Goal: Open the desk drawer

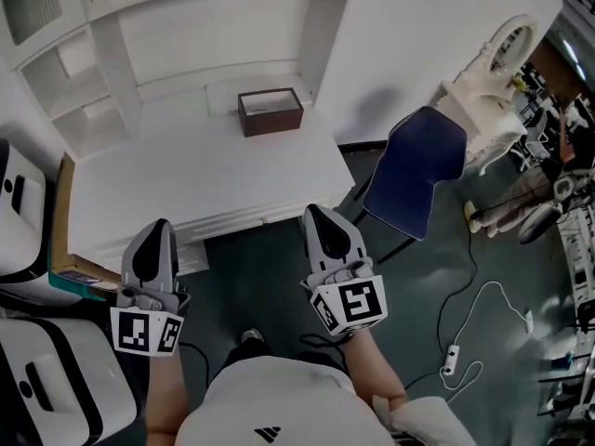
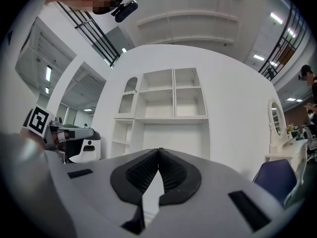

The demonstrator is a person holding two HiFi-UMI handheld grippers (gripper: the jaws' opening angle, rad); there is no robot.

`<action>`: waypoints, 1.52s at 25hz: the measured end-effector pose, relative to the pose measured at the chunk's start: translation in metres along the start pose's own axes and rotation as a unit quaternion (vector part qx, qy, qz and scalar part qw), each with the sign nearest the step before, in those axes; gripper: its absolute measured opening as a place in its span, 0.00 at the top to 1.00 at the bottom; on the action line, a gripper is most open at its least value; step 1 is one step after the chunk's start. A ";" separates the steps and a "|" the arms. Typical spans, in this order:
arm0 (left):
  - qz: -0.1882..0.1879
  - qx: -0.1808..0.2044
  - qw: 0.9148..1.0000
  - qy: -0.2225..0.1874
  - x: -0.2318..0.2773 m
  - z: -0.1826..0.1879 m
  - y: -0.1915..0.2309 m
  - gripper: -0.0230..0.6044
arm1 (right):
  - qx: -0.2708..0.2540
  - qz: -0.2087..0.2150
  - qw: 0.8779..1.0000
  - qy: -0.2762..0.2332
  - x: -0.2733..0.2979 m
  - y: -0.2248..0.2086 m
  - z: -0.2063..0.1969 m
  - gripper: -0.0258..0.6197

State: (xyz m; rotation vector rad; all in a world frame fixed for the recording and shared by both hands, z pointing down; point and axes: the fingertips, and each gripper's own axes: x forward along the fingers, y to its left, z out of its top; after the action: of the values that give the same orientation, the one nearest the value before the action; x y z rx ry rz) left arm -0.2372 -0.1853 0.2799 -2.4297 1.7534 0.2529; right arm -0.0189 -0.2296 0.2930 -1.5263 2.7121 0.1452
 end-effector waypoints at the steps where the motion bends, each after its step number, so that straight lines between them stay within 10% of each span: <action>1: -0.005 -0.003 1.000 0.000 0.005 -0.003 0.005 0.96 | 0.001 -0.003 1.000 0.006 0.006 0.001 -0.005 0.96; 14: -0.041 -0.041 0.998 0.040 0.047 -0.065 0.038 0.96 | 0.059 -0.013 0.990 0.130 0.054 0.006 -0.116 0.96; 38: -0.037 -0.051 0.995 0.083 0.044 -0.121 0.049 0.96 | 0.143 -0.016 0.934 0.327 0.080 0.005 -0.346 0.88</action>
State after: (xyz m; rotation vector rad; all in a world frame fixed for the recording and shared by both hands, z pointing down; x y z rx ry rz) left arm -0.2635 -0.2669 0.3885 -2.6514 1.7512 0.1374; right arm -0.0568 -0.3281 0.6325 -1.7555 2.9562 -0.8744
